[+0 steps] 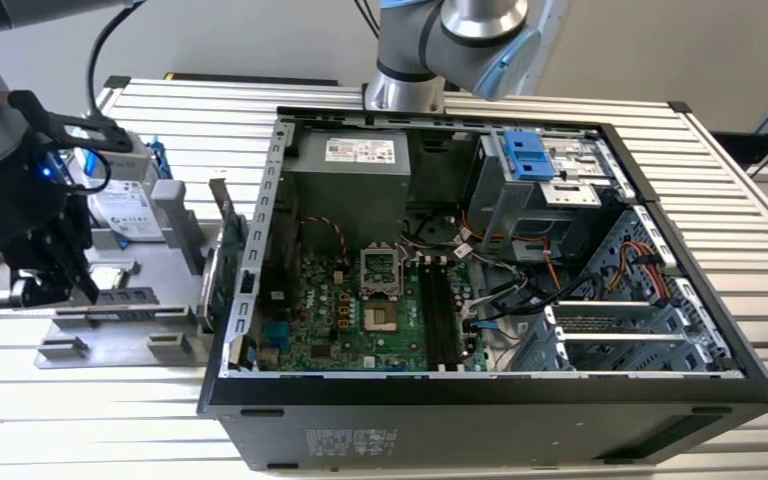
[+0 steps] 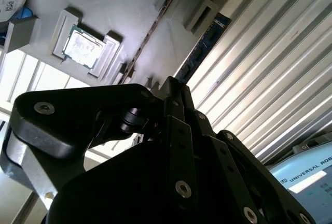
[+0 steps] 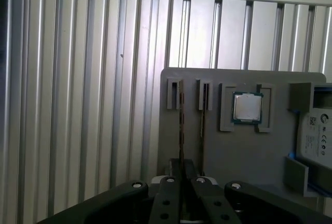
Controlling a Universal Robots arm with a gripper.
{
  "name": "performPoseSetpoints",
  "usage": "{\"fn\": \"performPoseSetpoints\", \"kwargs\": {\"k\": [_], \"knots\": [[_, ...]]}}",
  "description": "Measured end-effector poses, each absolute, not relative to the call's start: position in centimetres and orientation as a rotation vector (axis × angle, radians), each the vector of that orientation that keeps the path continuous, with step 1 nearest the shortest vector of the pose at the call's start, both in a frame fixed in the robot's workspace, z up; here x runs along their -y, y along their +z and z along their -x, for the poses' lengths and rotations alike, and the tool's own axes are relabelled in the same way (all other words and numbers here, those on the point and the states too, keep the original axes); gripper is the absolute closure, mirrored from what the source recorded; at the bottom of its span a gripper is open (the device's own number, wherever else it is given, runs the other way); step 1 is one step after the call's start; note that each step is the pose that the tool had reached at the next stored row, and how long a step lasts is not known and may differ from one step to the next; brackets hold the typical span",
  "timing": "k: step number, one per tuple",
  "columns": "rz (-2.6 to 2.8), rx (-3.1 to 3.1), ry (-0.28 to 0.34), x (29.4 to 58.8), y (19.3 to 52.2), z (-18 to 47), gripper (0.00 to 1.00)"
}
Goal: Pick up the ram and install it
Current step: 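Pick up the ram and move it above insertion slot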
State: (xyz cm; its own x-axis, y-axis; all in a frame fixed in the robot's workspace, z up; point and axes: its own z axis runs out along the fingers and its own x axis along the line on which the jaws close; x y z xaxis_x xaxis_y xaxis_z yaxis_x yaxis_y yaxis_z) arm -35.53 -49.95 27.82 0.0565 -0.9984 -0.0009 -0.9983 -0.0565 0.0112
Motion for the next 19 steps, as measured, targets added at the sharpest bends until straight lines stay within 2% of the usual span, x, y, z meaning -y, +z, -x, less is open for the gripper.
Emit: {"fn": "performPoseSetpoints", "kwargs": {"k": [19], "knots": [[-2.279, 2.155, -0.016, 50.0, 29.3, 35.5, 1.00]]}}
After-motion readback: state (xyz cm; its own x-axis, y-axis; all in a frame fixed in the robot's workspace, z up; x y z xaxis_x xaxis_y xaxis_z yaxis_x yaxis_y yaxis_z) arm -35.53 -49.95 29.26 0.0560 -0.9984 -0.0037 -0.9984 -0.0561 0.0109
